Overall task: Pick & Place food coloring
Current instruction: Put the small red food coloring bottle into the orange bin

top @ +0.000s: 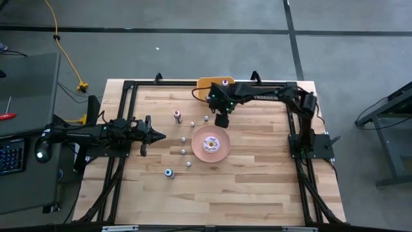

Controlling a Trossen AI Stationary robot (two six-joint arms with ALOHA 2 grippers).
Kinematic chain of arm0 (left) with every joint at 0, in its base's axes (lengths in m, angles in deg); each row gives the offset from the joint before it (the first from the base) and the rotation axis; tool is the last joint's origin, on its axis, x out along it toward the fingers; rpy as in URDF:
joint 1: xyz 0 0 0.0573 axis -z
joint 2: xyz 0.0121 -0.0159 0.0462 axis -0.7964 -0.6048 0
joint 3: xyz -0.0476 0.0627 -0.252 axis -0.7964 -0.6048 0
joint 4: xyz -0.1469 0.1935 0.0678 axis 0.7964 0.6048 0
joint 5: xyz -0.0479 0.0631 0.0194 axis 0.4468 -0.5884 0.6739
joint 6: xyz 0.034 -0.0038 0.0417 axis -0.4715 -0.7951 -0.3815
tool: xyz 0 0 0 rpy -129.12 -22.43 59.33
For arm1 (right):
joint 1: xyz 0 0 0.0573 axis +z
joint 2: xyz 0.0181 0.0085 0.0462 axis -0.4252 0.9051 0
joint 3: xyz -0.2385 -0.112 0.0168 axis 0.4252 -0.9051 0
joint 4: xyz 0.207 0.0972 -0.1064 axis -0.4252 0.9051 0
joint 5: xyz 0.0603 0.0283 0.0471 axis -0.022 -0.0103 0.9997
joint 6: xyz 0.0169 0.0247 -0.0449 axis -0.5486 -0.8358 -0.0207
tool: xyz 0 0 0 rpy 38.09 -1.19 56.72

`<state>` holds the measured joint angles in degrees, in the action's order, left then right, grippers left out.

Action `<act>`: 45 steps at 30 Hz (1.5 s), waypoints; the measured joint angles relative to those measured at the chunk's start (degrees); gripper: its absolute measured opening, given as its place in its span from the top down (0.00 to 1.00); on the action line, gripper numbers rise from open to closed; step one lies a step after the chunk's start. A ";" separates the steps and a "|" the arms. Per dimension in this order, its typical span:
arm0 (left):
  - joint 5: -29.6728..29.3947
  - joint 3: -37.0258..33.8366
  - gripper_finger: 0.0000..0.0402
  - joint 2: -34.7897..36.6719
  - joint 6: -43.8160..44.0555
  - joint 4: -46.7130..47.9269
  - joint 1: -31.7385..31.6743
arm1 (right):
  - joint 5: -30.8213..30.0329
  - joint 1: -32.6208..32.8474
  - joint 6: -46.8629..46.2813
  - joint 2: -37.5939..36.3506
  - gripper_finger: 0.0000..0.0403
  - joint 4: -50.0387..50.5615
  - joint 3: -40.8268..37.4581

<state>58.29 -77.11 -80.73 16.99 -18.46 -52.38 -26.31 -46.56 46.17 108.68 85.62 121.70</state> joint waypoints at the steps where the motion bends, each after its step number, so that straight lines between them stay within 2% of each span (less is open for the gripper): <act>1: 0.00 -0.02 1.00 0.00 0.02 0.00 -0.01 | 0.80 -0.03 -0.06 0.99 0.44 1.62 0.94; 7: -0.02 0.00 1.00 0.00 0.02 0.00 0.00 | 2.89 0.04 -0.93 4.12 0.44 3.12 4.78; 14: -0.02 -0.02 1.00 0.01 0.02 0.00 -0.01 | 4.12 -0.03 -0.96 5.75 0.44 2.43 4.53; 33: 0.00 0.00 1.00 0.00 0.00 0.00 0.00 | 1.74 -0.75 -0.54 7.38 0.45 0.46 4.34; 45: -0.02 -0.01 1.00 0.00 0.00 0.00 -0.01 | 2.00 -0.75 -0.91 7.62 0.57 0.42 4.34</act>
<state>58.26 -77.12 -80.72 17.00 -18.46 -52.39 -24.31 -47.31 45.26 116.29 86.04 126.04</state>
